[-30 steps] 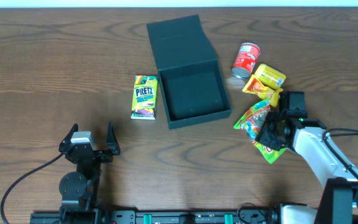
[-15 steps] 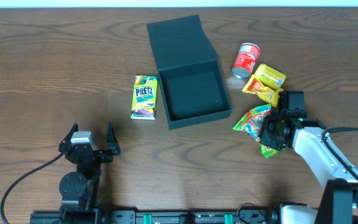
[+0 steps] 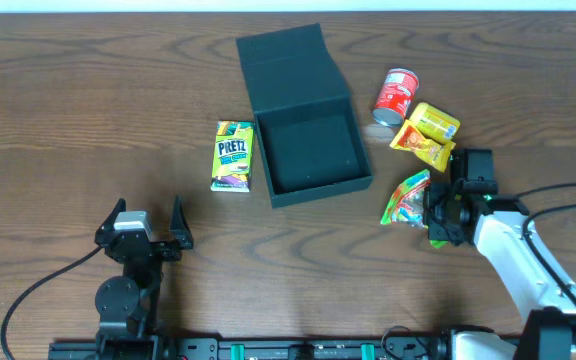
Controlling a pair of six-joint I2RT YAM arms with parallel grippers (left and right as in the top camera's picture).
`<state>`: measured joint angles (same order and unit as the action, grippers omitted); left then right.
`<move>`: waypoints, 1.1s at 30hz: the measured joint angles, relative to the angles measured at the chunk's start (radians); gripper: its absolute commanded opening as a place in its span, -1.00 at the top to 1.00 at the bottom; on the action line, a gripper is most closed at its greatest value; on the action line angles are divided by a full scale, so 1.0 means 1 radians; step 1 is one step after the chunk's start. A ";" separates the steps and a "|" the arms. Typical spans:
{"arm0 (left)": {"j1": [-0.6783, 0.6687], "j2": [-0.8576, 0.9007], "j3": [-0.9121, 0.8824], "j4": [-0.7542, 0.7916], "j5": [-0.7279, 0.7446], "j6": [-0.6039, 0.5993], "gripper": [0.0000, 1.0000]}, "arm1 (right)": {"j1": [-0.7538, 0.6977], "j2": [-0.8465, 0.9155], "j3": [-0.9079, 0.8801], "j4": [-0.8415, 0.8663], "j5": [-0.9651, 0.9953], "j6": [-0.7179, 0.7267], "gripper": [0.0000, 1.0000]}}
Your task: Pack container
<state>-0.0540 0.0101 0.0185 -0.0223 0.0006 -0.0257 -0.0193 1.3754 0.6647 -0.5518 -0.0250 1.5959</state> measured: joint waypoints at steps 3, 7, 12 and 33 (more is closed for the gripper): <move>0.000 0.000 0.000 0.000 0.000 0.000 -0.91 | 0.013 -0.016 0.000 -0.029 0.003 -0.064 0.88; 0.000 0.000 0.000 0.000 0.000 0.000 -0.91 | 0.033 -0.047 -0.001 -0.052 0.003 -0.163 0.88; 0.000 0.000 0.000 0.000 0.000 0.000 -0.91 | 0.062 -0.069 0.017 -0.117 0.004 -0.321 0.88; 0.000 0.000 0.000 0.000 0.000 0.000 -0.91 | 0.299 -0.039 0.546 -0.489 0.007 -0.968 0.86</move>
<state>-0.0540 0.0101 0.0185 -0.0223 0.0006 -0.0257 0.2794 1.3369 1.2106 -1.0412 -0.0177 0.6281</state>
